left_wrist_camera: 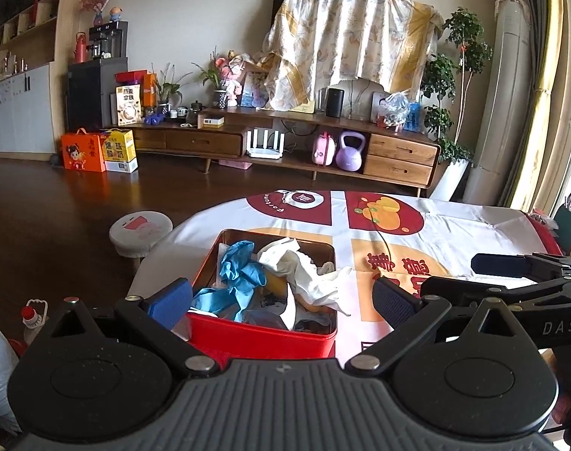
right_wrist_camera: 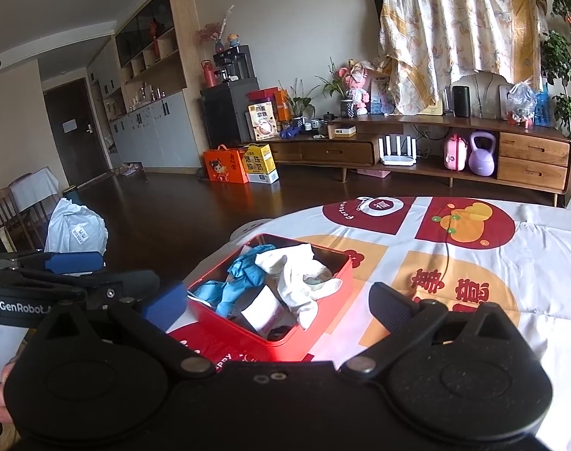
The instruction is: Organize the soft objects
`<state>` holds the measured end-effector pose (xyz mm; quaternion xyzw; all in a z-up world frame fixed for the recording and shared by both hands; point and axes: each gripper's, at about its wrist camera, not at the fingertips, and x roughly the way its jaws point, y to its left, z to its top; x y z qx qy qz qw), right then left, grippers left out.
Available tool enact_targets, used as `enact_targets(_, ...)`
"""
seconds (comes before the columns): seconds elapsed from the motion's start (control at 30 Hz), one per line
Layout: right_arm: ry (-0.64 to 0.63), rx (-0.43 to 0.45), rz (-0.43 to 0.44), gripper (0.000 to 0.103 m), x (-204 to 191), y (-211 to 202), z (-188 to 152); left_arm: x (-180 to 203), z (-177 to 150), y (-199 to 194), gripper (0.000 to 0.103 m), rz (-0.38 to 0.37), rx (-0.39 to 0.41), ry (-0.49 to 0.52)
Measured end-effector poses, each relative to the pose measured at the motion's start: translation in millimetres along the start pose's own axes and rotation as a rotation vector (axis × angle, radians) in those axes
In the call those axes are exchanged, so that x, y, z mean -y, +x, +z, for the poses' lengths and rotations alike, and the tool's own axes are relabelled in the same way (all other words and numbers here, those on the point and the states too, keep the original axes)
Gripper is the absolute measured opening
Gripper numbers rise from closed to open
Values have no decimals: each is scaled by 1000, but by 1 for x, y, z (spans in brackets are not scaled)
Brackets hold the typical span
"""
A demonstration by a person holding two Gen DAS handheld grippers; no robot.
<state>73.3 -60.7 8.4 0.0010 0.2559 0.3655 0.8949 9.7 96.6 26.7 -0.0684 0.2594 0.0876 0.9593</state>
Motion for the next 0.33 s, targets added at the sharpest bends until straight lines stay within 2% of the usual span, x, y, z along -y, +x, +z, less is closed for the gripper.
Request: enact_targets(0.33,-2,-4,9,103,-7,-6,-2,-1,-3,-5,103,13,-14,-28)
